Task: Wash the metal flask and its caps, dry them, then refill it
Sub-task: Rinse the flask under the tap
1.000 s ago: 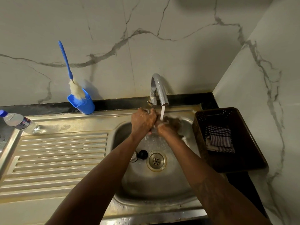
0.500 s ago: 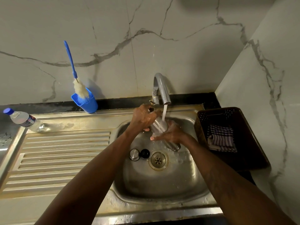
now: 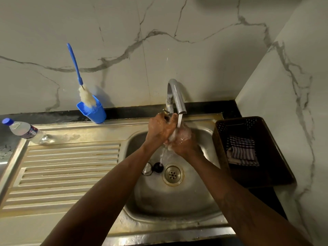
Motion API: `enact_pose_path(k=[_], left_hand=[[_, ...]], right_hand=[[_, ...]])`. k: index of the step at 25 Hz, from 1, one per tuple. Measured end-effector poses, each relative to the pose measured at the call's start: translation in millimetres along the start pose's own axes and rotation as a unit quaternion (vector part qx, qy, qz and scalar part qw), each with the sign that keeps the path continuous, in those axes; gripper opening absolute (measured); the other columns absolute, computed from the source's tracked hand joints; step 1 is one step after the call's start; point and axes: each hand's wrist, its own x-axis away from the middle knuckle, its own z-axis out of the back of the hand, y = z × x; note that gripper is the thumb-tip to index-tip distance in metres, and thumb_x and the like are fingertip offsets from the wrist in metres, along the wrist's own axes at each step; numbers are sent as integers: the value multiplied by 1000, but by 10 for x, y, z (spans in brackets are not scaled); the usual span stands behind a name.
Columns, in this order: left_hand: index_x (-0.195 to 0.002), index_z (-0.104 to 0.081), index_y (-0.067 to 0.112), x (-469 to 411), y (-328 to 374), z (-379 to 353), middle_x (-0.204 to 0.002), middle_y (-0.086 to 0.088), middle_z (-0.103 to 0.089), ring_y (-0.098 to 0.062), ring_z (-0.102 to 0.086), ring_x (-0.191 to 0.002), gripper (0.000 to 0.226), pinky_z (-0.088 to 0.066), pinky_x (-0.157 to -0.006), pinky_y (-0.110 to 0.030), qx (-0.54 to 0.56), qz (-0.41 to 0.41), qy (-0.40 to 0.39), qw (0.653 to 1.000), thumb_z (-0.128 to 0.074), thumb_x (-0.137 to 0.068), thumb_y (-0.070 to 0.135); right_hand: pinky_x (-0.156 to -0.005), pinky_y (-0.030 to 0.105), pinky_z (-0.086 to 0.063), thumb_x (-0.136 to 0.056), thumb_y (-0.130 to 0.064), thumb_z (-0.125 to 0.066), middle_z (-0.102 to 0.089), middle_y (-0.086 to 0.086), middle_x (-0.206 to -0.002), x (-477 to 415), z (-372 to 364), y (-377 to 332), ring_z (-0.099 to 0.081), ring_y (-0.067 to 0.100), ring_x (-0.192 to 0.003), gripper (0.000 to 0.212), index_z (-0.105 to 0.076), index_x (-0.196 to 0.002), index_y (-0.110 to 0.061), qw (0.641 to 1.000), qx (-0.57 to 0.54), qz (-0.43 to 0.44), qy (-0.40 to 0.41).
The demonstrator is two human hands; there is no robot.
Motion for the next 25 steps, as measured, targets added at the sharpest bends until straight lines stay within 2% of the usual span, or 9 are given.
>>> enact_pose_path(k=[3, 5, 9, 13, 15, 18, 20, 23, 25], left_hand=[[-101, -70, 16, 37, -65, 22, -87, -4, -71, -14, -69, -71, 33, -54, -60, -25, 62, 96, -13, 993, -61, -101, 48], [-98, -64, 26, 39, -163, 129, -96, -9, -69, -23, -72, -78, 18, -60, -61, -33, 141, 175, -26, 974, -67, -98, 43], [-115, -62, 21, 59, -578, 419, -120, -19, -63, -38, -71, -100, 27, -64, -70, -46, 260, 204, -158, 930, -71, -95, 35], [-141, -54, 28, 170, -799, 375, -134, 1, -58, -19, -59, -115, 67, -51, -98, -37, -69, 52, -364, 928, -85, -82, 32], [-147, -45, 29, 273, -735, 199, -131, 7, -57, -15, -56, -116, 94, -45, -97, -29, -126, 28, -346, 929, -94, -67, 37], [-149, -43, 22, 351, -661, -26, -134, -1, -60, -21, -59, -119, 102, -48, -99, -29, -89, 21, -265, 960, -97, -62, 29], [-154, -37, 20, 385, -682, -107, -139, -5, -57, -24, -57, -123, 106, -48, -106, -34, -111, 27, -256, 960, -96, -66, 30], [-155, -30, 24, 507, -818, -233, -140, -4, -54, -18, -52, -122, 111, -42, -101, -31, -79, 13, -250, 965, -97, -66, 31], [-152, -31, 28, 618, -887, -325, -136, 3, -52, -17, -52, -125, 111, -41, -99, -29, -18, 15, -230, 973, -99, -63, 30]], right_hand=[[-103, 45, -51, -63, -78, -77, -61, 2, -134, 23, 128, 87, -58, 25, -124, 97, -46, -141, -30, 986, 155, -31, -58], [-99, 43, -52, -54, -89, -72, -62, 2, -132, -4, 198, 71, -59, 26, -122, 106, -46, -139, -31, 970, 228, -46, -76], [-98, 39, -51, -71, -56, -84, -62, 1, -130, -56, 247, 34, -59, 25, -120, 76, -56, -135, -26, 921, 375, 10, -107], [-119, 46, -25, -83, -24, -78, -49, 3, -149, -71, 162, -37, -36, 31, -142, 69, -47, -145, -32, 858, 454, 199, -133], [-122, 47, -22, -89, -17, -72, -47, 2, -152, -84, 71, 38, -34, 32, -146, 61, -51, -144, -28, 861, 415, 258, -139], [-128, 46, -16, -90, -11, -70, -22, 3, -168, -15, 28, 189, -11, 29, -157, 76, -37, -155, -33, 931, 304, 184, -80], [-127, 32, -5, -86, -10, -74, -9, 2, -171, 32, 66, 219, -3, 24, -158, 85, -33, -157, -28, 958, 247, 142, -38], [-111, 27, -42, -86, -12, -72, -23, -3, -168, 51, 298, 152, -30, 19, -149, 79, -38, -153, -37, 997, -30, 8, 65], [-88, 25, -55, -93, -25, -68, -44, 1, -155, 31, 401, 140, -51, 21, -134, 64, -43, -150, -40, 991, -124, -45, 18]])
